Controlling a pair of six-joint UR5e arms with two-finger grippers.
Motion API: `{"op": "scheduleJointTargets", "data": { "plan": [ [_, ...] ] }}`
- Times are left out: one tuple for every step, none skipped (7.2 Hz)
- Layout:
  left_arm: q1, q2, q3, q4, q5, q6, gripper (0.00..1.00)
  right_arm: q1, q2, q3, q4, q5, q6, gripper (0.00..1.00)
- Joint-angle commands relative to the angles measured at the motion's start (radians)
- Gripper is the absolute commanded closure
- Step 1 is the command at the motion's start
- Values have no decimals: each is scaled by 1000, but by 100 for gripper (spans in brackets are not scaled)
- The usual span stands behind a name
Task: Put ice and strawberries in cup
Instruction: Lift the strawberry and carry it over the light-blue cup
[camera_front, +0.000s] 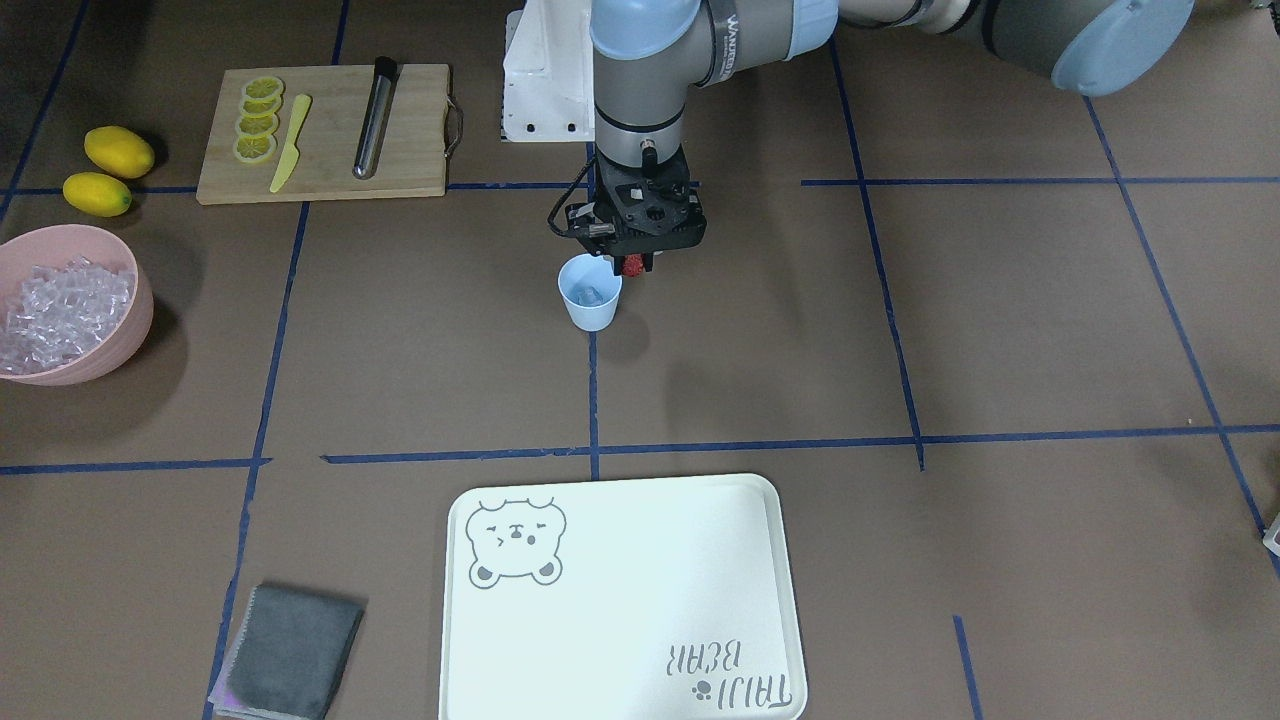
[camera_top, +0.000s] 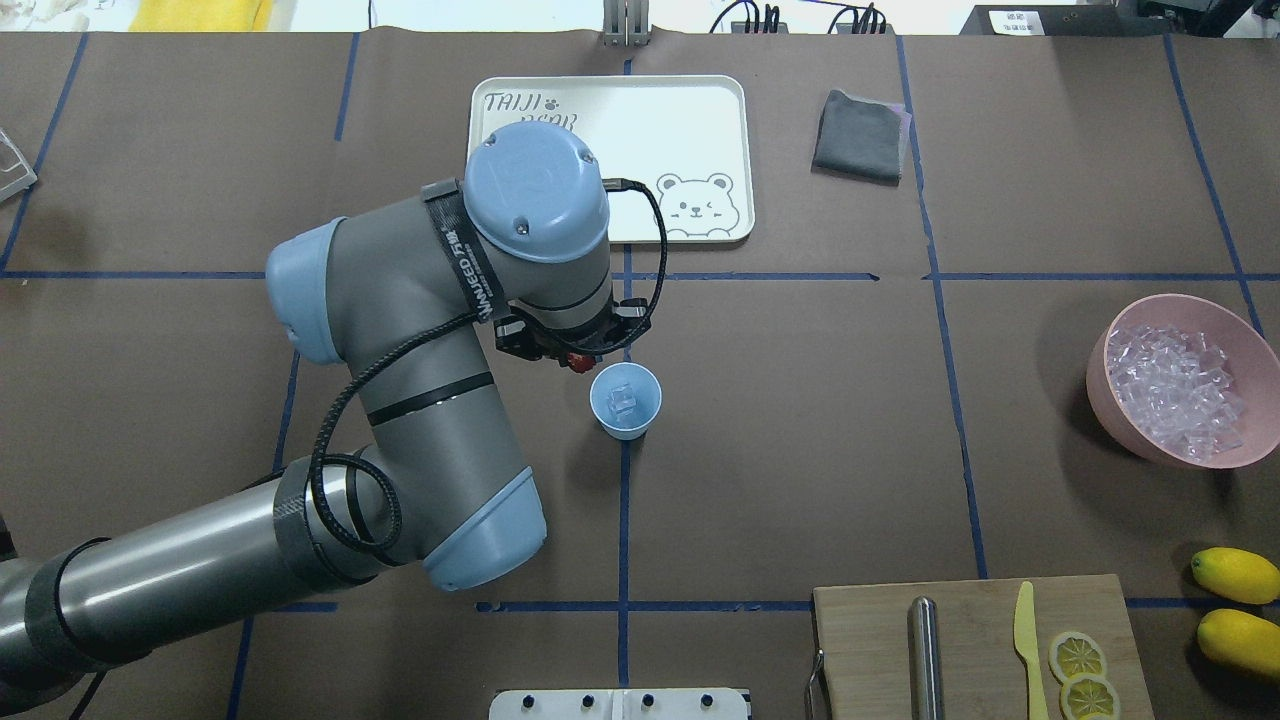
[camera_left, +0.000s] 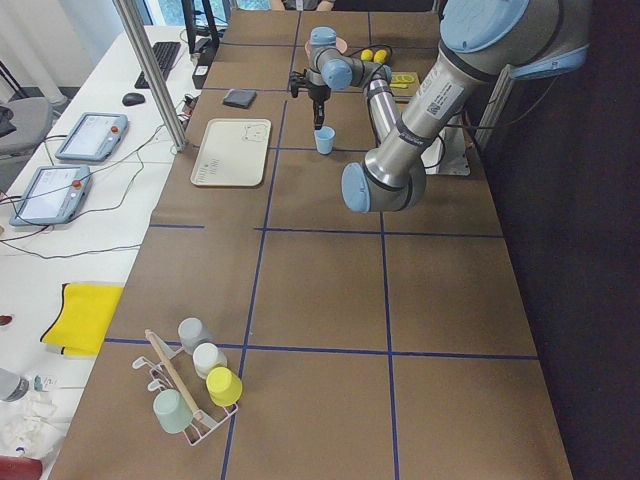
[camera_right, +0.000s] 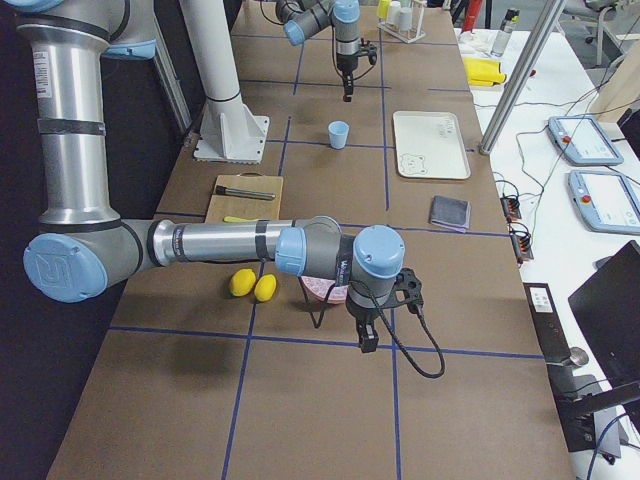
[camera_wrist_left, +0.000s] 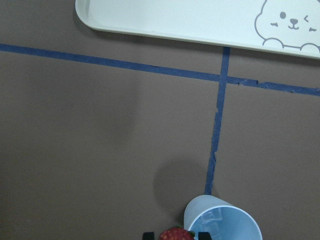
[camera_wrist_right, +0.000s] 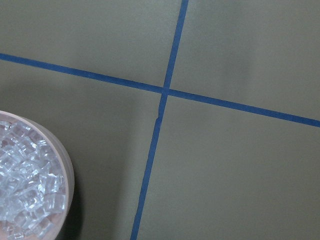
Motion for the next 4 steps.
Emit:
{"op": "scheduleJointTargets", "data": {
  "plan": [
    [42, -18, 30, -13, 6, -21, 97, 0, -9, 13, 0, -1, 2, 1],
    [44, -49, 74, -39, 6, -67, 97, 0, -14, 24, 0, -2, 3, 1],
    [44, -89, 133, -42, 6, -70, 95, 0, -14, 24, 0, -2, 5, 1],
    [44, -92, 152, -54, 6, -67, 85, 0, -12, 24, 0, -5, 5, 1]
  ]
}}
